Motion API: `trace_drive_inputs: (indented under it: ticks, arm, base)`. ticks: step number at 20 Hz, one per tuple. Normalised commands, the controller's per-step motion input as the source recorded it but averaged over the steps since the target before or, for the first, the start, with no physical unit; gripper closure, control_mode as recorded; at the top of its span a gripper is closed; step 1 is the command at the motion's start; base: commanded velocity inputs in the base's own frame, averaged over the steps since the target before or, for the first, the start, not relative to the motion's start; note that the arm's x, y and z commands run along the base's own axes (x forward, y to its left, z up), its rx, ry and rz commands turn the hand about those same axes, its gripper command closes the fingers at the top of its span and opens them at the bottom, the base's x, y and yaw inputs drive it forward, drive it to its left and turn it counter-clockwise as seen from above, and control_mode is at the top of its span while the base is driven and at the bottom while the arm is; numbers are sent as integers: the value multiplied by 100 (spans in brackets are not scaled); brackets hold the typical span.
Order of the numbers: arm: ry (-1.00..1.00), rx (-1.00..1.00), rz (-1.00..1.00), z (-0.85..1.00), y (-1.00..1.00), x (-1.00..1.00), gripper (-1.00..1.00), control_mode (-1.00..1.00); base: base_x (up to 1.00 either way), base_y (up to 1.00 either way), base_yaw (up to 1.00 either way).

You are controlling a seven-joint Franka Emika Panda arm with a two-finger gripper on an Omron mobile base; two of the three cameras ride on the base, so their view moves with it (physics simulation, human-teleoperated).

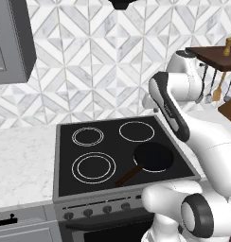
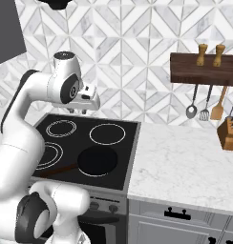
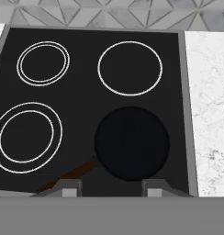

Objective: Turn off the front right burner of the stove.

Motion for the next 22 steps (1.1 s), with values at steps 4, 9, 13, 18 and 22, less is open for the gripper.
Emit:
trace_drive_inputs:
  ticks: [4,9,13,18,22]
  arm:
    - [-4,0,0,-2,-1,-35,-100,-100]
    - [-3,0,0,-1,0,-11,-100,100]
    - [0,0,0,0,0,0,-100,100]
    - [0,0,0,0,0,0,-100,100]
    - [0,0,0,0,0,0,-100,100]
  base:
    - [0,0,0]
    - [-21,-8,0]
    - [-1,-28,0]
    - [0,-41,0]
    - [-1,-48,0]
